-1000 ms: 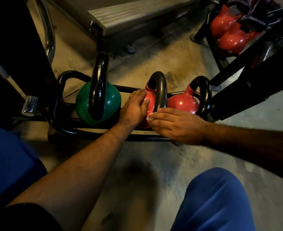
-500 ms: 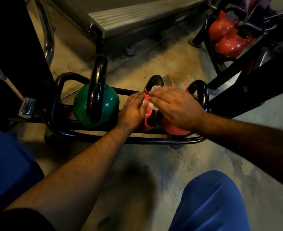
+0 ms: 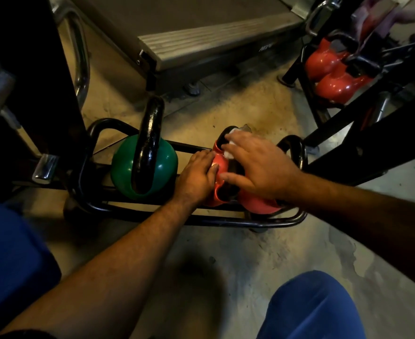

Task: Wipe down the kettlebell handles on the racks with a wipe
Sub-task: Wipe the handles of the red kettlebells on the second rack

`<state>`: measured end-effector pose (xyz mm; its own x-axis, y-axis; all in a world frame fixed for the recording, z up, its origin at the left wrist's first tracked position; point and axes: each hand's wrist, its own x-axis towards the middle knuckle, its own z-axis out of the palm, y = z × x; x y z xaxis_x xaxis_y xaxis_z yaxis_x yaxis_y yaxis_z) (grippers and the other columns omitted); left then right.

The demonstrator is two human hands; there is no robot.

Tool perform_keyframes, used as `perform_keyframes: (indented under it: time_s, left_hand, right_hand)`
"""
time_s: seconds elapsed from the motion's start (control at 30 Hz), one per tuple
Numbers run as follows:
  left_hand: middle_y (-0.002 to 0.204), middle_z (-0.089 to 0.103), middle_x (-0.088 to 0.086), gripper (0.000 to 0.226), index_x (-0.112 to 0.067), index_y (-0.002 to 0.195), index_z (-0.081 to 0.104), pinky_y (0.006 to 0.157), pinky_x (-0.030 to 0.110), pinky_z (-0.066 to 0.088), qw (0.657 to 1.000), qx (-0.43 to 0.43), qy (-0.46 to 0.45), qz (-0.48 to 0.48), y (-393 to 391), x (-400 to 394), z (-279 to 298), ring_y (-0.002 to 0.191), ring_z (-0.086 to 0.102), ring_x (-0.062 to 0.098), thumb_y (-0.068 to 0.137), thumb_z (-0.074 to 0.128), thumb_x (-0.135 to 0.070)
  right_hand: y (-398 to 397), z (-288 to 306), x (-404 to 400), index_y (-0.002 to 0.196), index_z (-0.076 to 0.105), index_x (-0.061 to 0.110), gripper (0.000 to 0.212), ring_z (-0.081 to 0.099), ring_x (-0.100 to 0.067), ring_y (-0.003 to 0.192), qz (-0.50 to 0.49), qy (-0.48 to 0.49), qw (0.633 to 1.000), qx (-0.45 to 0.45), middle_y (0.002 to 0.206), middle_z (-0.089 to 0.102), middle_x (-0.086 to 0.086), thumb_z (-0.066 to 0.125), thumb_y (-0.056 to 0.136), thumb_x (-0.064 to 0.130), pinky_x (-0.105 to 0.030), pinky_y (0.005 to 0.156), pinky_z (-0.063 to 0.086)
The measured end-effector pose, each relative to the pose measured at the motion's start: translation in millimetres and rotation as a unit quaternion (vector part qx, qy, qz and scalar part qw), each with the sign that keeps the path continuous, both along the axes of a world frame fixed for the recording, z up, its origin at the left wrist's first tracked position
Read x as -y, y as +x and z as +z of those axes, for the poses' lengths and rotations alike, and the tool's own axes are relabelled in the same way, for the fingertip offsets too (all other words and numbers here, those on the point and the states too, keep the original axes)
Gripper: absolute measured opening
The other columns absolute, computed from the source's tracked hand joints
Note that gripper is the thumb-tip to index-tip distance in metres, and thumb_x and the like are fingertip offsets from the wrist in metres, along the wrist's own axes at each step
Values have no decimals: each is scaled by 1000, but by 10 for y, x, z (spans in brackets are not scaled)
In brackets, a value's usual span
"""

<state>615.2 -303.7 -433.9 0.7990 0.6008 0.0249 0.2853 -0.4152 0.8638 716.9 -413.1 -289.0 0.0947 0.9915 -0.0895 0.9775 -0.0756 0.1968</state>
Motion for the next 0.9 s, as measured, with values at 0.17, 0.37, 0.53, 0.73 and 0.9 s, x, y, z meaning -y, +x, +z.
perform_keyframes:
  time_s: [0.17, 0.37, 0.53, 0.73, 0.9]
  left_hand:
    - [151, 42, 0, 60, -24, 144, 46, 112, 47, 36, 1000, 3, -5, 9, 22, 3, -44, 142, 34, 18, 94, 28, -52]
    - [151, 42, -2, 57, -28, 144, 45, 114, 46, 33, 1000, 15, -11, 9, 32, 5, -79, 143, 32, 18, 93, 27, -50]
    - [154, 40, 0, 45, -24, 145, 46, 118, 40, 29, 1000, 20, -11, 7, 15, -2, -95, 145, 29, 18, 101, 41, -36]
    - [148, 43, -4, 45, -29, 141, 46, 111, 41, 37, 999, 46, -24, 9, 3, -3, -85, 140, 35, 15, 99, 38, -41]
    - [149, 43, -3, 47, -26, 144, 46, 112, 43, 36, 999, 40, -27, 21, 6, 0, -73, 140, 35, 16, 99, 40, -40]
  right_hand:
    - [150, 147, -245, 138, 56, 17, 79, 42, -24, 141, 28, -75, 997, 3, 148, 50, -10, 25, 94, 74, -42, 116, 34]
    - [262, 231, -704, 132, 63, 18, 75, 48, -20, 134, 0, -185, 983, -5, 148, 50, -6, 36, 91, 75, -41, 106, 45]
    - [304, 128, -898, 114, 73, 21, 87, 61, -17, 110, 44, -221, 973, 53, 122, 66, 0, 18, 82, 81, -39, 90, 53]
    - [325, 6, -1016, 110, 74, 20, 92, 63, -21, 107, 37, -258, 962, 80, 117, 69, -1, 13, 75, 81, -41, 87, 55]
    - [368, 112, -1096, 125, 67, 16, 62, 61, -23, 117, -57, -261, 964, 11, 128, 66, -4, 36, 96, 61, -41, 98, 50]
